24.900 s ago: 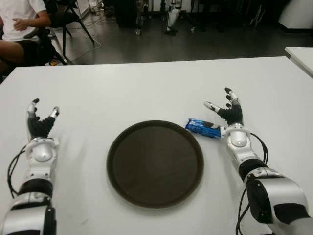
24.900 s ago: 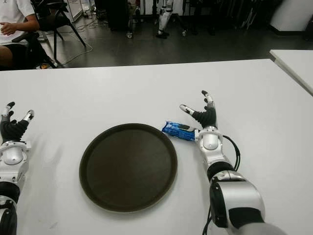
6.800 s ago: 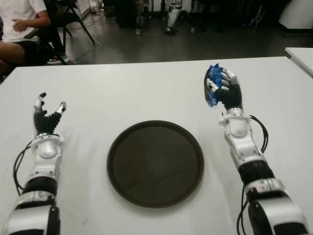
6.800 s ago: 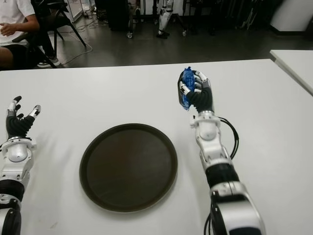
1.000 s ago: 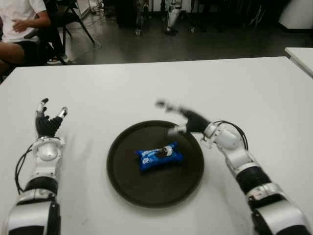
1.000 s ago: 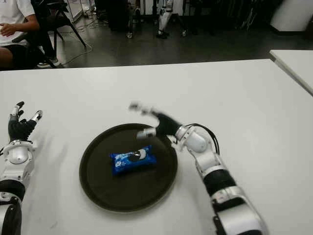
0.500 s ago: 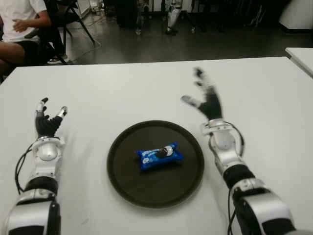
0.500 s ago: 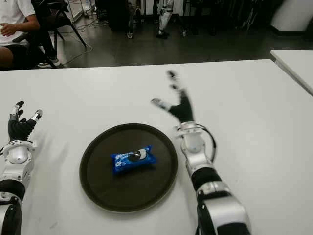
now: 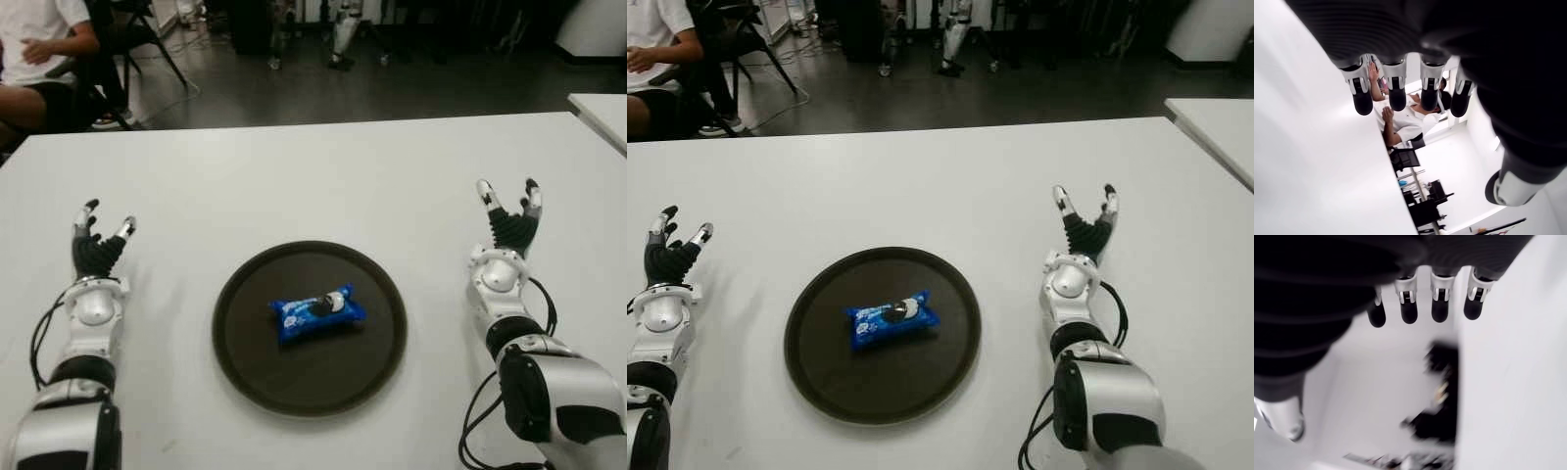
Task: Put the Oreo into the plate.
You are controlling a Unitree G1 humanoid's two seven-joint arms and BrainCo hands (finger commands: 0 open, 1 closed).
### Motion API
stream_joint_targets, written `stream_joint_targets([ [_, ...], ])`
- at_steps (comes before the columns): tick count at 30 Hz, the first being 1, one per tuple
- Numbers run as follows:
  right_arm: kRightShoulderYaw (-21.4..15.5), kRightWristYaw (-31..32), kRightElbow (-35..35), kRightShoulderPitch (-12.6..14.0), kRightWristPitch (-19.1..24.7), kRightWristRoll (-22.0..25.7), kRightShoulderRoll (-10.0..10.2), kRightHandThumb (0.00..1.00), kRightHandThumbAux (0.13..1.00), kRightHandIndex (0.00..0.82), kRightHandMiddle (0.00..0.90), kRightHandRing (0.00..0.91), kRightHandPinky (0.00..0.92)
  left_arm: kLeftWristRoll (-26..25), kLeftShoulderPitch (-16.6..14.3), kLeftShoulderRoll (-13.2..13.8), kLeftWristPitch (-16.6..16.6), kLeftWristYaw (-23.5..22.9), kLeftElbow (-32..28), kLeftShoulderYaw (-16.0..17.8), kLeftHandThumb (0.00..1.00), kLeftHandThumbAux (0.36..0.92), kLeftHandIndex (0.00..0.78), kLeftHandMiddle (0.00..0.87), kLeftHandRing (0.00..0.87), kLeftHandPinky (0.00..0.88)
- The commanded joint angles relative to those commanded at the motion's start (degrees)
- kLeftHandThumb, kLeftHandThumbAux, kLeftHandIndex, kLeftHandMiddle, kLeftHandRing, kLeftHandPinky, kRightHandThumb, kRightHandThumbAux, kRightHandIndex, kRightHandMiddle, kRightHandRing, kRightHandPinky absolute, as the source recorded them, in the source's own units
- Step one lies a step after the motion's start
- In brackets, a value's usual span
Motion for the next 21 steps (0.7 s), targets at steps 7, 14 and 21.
stream_joint_targets([
  [7, -0.94, 3.55, 0.30, -0.53, 3.12, 0.96, 0.02, 0.001, 0.543, 0.000, 0.000, 0.000, 0.000, 1.19, 0.04, 0.41, 0.45, 0.94, -0.39, -0.85, 0.000, 0.603, 0.000, 0.000, 0.000, 0.000],
  [14, -3.59, 10.26, -0.20, -0.47, 1.79, 3.71, 0.62, 0.000, 0.578, 0.000, 0.000, 0.000, 0.000, 2.14, 0.43, 0.79, 1.35, 1.37, -1.86, -1.48, 0.000, 0.615, 0.000, 0.000, 0.000, 0.000],
  [21, -3.86, 12.83, -0.19, -0.50, 1.93, 3.76, 0.27, 0.000, 0.605, 0.000, 0.000, 0.000, 0.000, 1.16, 0.32, 0.16, 1.84, 1.35, -1.09, -0.71, 0.000, 0.634, 0.000, 0.000, 0.000, 0.000],
])
